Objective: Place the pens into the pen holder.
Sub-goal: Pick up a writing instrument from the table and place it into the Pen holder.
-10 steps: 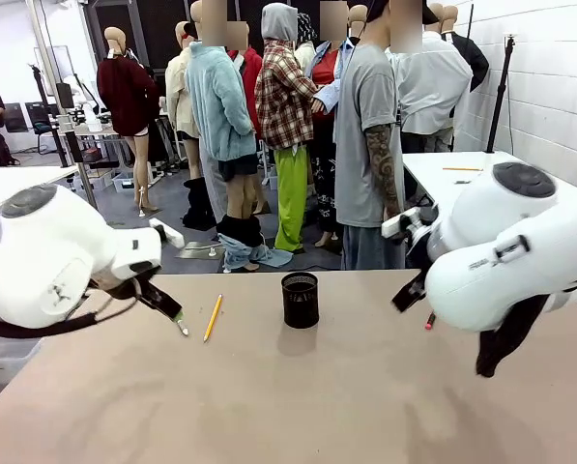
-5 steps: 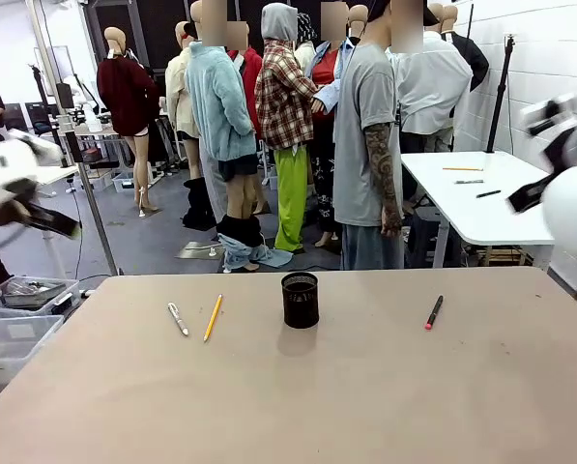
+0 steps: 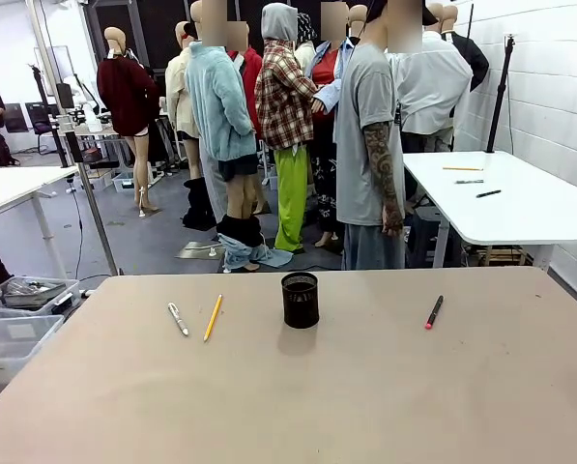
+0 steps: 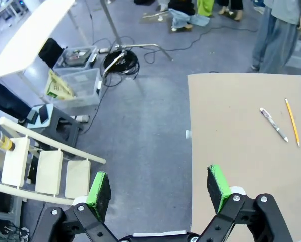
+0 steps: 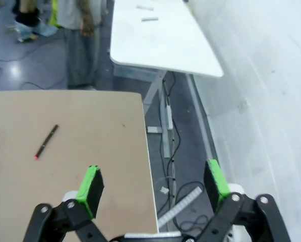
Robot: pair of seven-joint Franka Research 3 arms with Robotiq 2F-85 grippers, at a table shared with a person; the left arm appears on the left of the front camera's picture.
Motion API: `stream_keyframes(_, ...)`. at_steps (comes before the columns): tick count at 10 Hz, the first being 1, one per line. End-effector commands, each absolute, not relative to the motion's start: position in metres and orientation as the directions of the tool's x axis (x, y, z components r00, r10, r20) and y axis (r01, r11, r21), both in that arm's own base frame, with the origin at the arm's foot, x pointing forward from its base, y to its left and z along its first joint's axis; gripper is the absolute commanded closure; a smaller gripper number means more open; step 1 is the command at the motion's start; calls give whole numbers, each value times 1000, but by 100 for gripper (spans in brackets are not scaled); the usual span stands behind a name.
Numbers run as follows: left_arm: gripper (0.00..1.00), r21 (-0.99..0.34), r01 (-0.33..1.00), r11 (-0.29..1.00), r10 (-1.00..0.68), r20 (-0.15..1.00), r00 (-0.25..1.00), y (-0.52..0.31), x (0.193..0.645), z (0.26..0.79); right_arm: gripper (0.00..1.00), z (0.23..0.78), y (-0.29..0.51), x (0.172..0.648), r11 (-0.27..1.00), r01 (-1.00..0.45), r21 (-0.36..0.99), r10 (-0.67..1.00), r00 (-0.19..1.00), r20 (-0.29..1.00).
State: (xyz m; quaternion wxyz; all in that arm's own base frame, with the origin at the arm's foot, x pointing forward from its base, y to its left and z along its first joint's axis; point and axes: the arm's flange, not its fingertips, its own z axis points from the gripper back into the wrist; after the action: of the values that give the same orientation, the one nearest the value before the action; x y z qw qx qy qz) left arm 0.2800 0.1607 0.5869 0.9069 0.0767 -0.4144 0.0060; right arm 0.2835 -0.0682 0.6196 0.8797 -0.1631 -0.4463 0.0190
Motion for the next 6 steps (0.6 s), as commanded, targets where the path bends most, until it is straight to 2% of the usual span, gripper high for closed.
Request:
stream_keyframes(1, 0, 142, -70, 987, -62, 756, 652, 151, 290, 586, 0, 476, -33, 207, 940, 70, -335, 234, 583, 778)
stream_keyframes(2, 0, 142, -70, 987, -62, 756, 652, 151, 290, 586, 0, 483, -18, 234, 932, 7, -362, 291, 580, 761)
stream_keyframes(5, 0, 142, -70, 987, -62, 756, 652, 151, 290, 586, 0, 481, 17, 320, 897, -129, -423, 376, 725, 577)
stream_keyframes(6, 0, 142, -70, 987, -62, 756, 652, 151, 290, 586, 0, 477, 27, 347, 901, -134, -412, 348, 790, 504)
